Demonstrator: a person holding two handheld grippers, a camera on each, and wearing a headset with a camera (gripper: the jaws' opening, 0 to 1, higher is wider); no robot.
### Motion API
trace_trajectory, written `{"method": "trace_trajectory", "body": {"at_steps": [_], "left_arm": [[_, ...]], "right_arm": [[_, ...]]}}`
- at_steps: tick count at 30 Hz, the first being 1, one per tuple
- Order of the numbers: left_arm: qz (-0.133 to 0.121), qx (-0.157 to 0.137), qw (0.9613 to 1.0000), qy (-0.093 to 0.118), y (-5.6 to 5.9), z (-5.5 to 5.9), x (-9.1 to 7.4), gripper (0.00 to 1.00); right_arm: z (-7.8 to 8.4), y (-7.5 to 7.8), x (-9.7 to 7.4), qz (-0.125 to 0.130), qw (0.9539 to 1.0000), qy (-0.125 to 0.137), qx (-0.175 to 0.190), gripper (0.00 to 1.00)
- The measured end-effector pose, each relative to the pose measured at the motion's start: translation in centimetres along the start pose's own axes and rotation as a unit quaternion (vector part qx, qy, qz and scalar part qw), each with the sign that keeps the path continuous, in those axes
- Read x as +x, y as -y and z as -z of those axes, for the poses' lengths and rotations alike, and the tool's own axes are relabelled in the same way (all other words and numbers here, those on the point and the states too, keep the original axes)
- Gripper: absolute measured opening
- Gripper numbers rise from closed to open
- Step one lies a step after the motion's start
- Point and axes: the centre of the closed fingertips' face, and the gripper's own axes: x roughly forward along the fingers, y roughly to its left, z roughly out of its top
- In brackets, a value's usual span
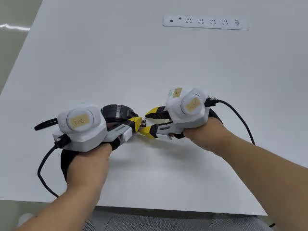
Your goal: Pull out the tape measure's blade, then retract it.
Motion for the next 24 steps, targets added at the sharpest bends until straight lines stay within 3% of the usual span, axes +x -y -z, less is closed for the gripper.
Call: {"method": "trace_trajectory", "body": {"at_steps": [16,24], "left_arm": [[0.019,0.022,0.9995,0.013,0.5,-0.5,-0.9,0.64],[0.029,0.033,0.9989,0.015,0.6,-0.6,-1.6,0.64]], "right_arm": [[0.3,-0.2,-1.1,0.013,0.9996,0.009,0.022,0.3],[-0.3,-0.4,-2.7,0.028,0.999,0.023,0.027,0.35]]}}
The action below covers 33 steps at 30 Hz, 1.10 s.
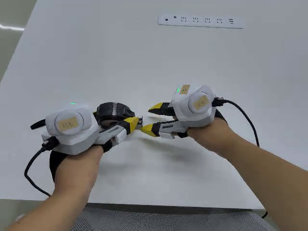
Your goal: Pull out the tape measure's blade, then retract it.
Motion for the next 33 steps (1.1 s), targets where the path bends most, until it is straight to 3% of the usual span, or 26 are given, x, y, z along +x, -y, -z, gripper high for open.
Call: {"method": "trace_trajectory", "body": {"at_steps": [8,17,23,29,33], "left_arm": [[0.014,0.031,0.9994,0.001,-0.1,0.0,-1.1,0.68],[0.026,0.055,0.9981,0.001,-0.4,0.0,-2.8,0.73],[0.035,0.08,0.9962,0.003,-0.4,-0.3,-4.0,0.78],[0.04,0.108,0.9933,0.004,-0.8,-0.8,-5.2,0.83],[0.049,0.112,0.9925,-0.002,-1.2,-0.4,-5.9,0.86]], "right_arm": [[0.4,-0.4,-2.4,0.025,0.9994,0.007,0.022,0.48],[1.0,-0.6,-5.9,0.064,0.9979,-0.001,0.008,0.59],[1.8,-0.5,-8.1,0.095,0.9947,0.01,0.036,0.69],[2.5,-1.2,-10.0,0.105,0.9929,0.022,0.052,0.73],[3.4,-1.5,-11.2,0.112,0.9911,0.021,0.069,0.77]]}}
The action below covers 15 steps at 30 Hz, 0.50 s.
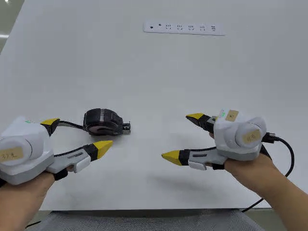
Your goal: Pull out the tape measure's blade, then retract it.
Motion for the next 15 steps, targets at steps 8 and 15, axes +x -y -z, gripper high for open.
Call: {"method": "trace_trajectory", "body": {"at_steps": [8,15], "left_arm": [[0.019,0.012,0.9996,-0.014,0.2,0.9,-1.2,0.91],[0.035,0.02,0.9991,-0.009,0.3,1.0,-2.3,0.94]], "right_arm": [[1.2,-0.1,-2.2,0.017,0.9997,0.002,0.015,0.86],[1.7,-0.1,-4.2,0.034,0.9993,0.006,0.017,0.9]]}}
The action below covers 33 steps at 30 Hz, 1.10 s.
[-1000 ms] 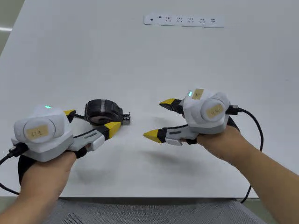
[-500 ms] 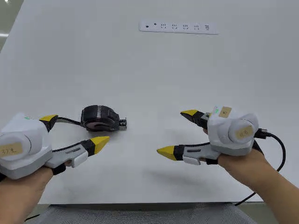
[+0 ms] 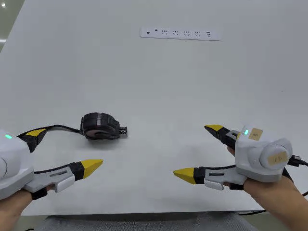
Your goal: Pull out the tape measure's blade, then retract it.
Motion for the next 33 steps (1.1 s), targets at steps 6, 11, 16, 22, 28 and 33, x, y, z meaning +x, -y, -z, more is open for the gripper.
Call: {"method": "trace_trajectory", "body": {"at_steps": [6,11,16,22,28,33], "left_arm": [[0.012,0.004,0.9999,0.002,-0.1,0.0,-0.7,0.96],[0.024,0.008,0.9997,-0.001,0.1,0.3,-1.3,0.97],[0.028,0.01,0.9996,0.0,0.0,0.3,-1.7,0.98],[0.034,0.018,0.9992,-0.003,0.1,0.4,-2.2,0.98],[0.037,0.026,0.999,-0.004,0.0,0.3,-2.9,0.98],[0.042,0.04,0.9983,-0.008,0.1,0.3,-3.4,0.99]], "right_arm": [[0.9,0.4,-1.6,0.009,0.9999,-0.007,0.002,0.92],[1.3,0.6,-2.9,0.018,0.9998,-0.006,0.004,0.94],[1.5,1.0,-4.0,0.027,0.9995,-0.008,0.012,0.95],[1.6,1.2,-5.1,0.036,0.9992,-0.008,0.013,0.94],[2.0,1.2,-6.0,0.037,0.9991,-0.005,0.021,0.94],[2.2,1.3,-6.9,0.041,0.9989,-0.006,0.02,0.94]]}}
